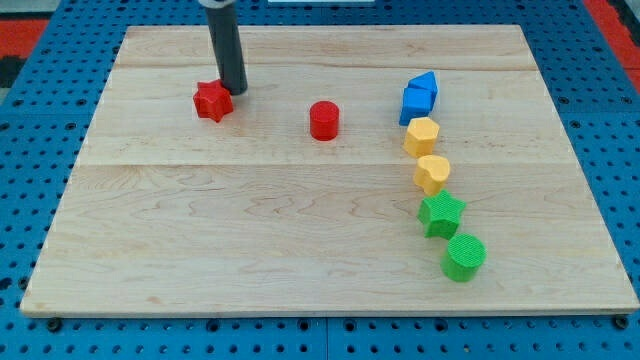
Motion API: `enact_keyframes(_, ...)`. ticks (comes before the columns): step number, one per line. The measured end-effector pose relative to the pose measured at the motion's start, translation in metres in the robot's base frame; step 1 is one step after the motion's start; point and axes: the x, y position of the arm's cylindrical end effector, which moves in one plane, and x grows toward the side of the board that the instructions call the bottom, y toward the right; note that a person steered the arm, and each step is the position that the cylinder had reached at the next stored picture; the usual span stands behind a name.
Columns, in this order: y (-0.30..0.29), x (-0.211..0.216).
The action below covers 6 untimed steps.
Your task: Push the red star towards the center left of the board
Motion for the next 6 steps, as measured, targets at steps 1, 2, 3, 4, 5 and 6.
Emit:
enact_keyframes(1, -0.013, -0.011)
enact_keyframes(2, -0.01, -0.008)
enact_keyframes(3, 0.011, 0.01)
enact_keyframes(4, 0.038, 0.025)
enact_keyframes(5, -0.006, 0.041)
enact_keyframes(6, -0.006, 0.02)
